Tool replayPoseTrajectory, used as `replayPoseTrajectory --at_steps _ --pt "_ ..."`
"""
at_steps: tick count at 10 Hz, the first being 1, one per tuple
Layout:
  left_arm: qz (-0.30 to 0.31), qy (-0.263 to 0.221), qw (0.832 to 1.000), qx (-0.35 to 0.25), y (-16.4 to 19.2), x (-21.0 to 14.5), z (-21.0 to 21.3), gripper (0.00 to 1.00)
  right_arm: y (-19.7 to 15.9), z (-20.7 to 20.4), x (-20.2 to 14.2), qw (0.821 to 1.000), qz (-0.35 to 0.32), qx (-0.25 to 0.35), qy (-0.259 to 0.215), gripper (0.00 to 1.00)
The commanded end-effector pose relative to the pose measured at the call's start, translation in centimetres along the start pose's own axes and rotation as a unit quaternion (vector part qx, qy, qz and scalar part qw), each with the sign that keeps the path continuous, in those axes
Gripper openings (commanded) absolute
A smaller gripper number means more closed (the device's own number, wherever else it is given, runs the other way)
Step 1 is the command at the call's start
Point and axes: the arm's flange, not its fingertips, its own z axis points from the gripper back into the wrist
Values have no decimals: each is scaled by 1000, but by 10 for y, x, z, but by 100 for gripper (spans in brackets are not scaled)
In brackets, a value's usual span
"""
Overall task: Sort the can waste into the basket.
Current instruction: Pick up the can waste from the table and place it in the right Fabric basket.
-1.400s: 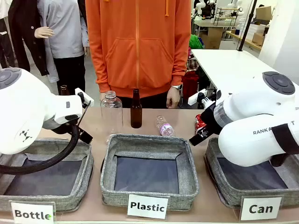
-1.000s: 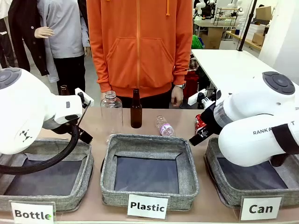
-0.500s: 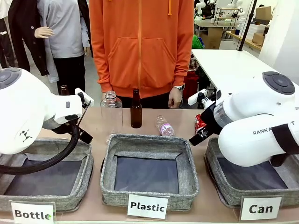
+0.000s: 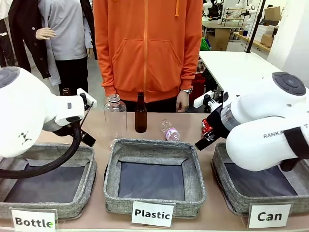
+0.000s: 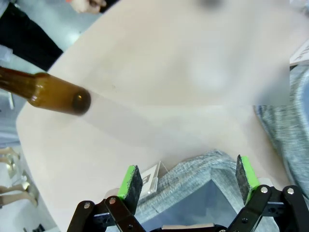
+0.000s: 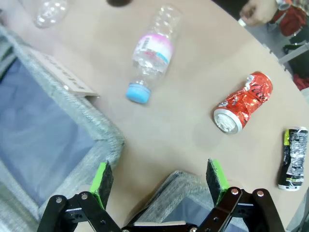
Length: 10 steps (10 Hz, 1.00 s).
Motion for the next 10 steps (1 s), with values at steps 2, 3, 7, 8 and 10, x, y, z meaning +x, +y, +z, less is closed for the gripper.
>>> replayPoseTrajectory --at_steps 2,3,7,8,10 --pt "27 11 996 -78 8 -15 129 100 -25 104 -6 997 -62 45 25 100" --pt "36 -21 992 -118 11 -33 161 100 -33 130 -17 988 -127 65 55 100" --pt "114 -145 942 -281 93 -154 240 100 -132 210 -123 891 -340 300 -35 100" --pt "159 -184 920 -307 116 -189 240 100 -162 218 -158 852 -383 347 -79 100" --pt "266 -240 864 -353 161 -249 221 100 -205 223 -221 780 -451 400 -165 100"
